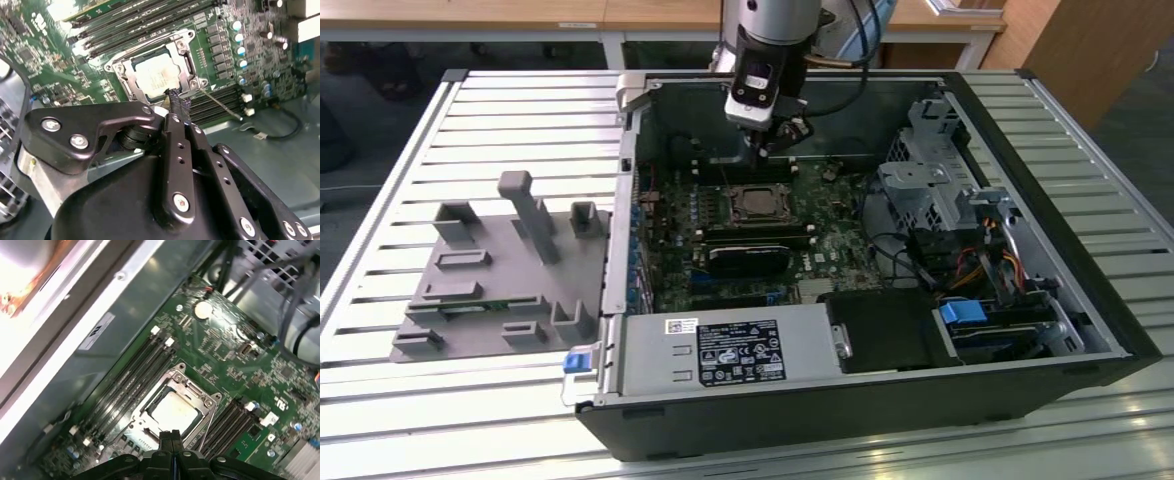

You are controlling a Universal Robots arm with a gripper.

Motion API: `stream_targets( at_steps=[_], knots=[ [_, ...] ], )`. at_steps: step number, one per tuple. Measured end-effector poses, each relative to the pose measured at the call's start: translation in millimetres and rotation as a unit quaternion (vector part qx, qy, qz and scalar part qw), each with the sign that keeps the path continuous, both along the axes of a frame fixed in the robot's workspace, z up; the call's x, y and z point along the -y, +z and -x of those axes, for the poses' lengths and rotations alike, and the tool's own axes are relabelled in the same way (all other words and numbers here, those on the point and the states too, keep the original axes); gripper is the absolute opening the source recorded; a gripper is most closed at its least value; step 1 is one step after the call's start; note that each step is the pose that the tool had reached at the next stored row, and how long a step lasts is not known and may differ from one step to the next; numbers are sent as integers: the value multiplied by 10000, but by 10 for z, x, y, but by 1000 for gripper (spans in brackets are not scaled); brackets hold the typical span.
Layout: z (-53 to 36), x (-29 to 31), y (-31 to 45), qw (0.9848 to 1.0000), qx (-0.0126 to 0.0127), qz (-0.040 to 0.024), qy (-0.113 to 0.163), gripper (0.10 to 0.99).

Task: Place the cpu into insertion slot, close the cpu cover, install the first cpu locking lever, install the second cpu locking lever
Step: 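Install the first cpu locking lever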

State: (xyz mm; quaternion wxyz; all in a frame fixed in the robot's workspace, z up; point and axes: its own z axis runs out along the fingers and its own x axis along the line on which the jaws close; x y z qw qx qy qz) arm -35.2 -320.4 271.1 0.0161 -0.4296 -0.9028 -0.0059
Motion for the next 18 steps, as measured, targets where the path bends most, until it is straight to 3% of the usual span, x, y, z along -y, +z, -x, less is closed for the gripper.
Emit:
stream_targets(
  at_steps=[7, 10, 14, 18],
  knots=[
    [0, -1, -2, 9988, 7, -7, 492, 118],
    [-1, -3, -1, 9985, 55, -39, 542, 118],
    [0, -4, -3, 9979, 137, -86, 619, 118],
    [0, -5, -6, 9965, 193, -97, 803, 118]
  ],
)
